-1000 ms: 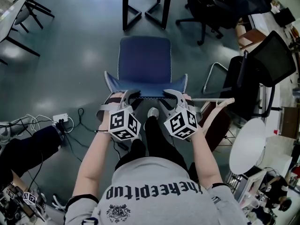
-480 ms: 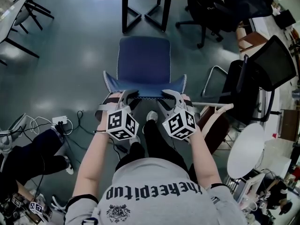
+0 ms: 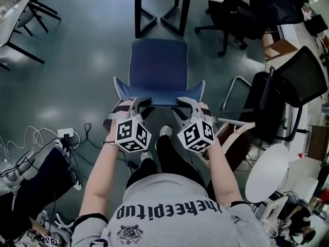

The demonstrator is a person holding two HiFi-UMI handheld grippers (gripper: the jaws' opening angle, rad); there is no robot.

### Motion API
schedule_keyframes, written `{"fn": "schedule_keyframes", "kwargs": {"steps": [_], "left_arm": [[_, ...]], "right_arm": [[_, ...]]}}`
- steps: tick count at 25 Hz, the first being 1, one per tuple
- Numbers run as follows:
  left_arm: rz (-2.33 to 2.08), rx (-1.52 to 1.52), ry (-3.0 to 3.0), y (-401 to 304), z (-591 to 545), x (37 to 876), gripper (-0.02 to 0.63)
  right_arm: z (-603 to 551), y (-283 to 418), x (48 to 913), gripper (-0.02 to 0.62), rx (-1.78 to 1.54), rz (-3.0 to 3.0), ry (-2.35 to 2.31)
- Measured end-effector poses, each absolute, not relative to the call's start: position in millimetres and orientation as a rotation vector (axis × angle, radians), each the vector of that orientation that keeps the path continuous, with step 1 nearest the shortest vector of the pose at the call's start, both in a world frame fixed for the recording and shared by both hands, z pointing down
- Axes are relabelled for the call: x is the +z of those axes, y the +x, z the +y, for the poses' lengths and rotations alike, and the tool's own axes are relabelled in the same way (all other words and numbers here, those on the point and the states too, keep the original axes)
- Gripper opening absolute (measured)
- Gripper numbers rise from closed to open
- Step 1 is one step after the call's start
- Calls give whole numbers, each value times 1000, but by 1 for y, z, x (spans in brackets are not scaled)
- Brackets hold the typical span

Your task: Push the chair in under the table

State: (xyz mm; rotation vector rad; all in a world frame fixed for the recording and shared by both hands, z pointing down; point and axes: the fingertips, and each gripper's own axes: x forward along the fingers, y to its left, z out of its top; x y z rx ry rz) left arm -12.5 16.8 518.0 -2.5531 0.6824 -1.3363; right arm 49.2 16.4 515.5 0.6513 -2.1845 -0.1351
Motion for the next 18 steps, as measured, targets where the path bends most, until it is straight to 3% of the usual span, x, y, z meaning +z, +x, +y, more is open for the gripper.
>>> {"fn": "schedule_keyframes", "kwargs": {"steps": [18], "left_arm": [[729,-1321,-2533,-3,-26,518,130]], "right_arm": [[-27,59,514,135,-185,-2201,641]]}}
